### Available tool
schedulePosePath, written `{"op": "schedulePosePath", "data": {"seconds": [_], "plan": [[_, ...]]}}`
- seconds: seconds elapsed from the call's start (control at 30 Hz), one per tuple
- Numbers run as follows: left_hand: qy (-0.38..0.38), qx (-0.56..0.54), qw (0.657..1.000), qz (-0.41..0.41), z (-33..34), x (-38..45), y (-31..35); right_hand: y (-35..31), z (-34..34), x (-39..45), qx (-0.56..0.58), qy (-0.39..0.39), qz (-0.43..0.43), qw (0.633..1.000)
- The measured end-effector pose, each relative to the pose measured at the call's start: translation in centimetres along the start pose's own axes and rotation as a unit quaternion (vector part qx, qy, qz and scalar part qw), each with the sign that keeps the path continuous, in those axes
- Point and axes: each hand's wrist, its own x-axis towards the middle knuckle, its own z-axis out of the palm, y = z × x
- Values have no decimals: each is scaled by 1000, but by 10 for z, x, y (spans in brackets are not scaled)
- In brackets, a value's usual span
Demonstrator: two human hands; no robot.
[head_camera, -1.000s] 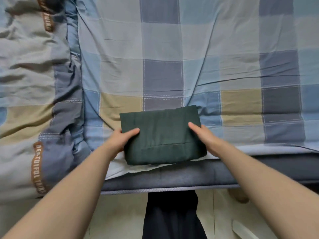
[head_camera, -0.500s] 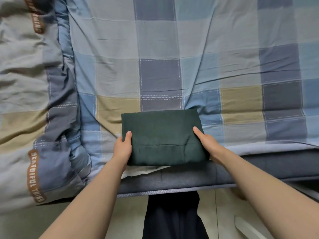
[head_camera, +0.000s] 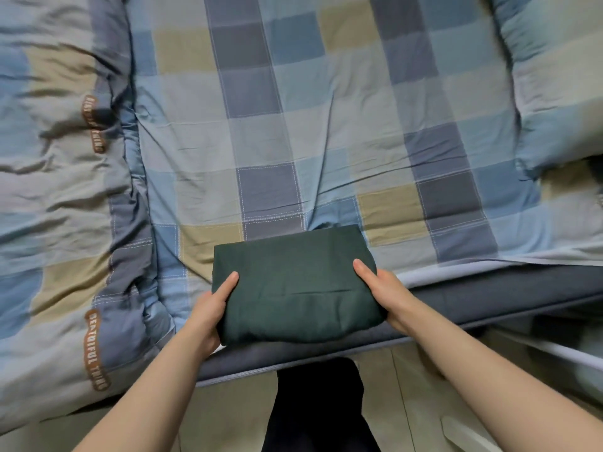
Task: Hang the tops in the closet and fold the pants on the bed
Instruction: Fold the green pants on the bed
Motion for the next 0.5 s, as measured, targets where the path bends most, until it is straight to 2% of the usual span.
{"op": "schedulePosePath", "data": {"seconds": [0.27, 0.5], "plan": [[-65, 62, 994, 61, 73, -170, 57, -50, -68, -189, 97, 54, -62, 992], [-164, 129, 978, -22, 120, -270, 70, -67, -103, -324, 243, 128, -130, 953]]}}
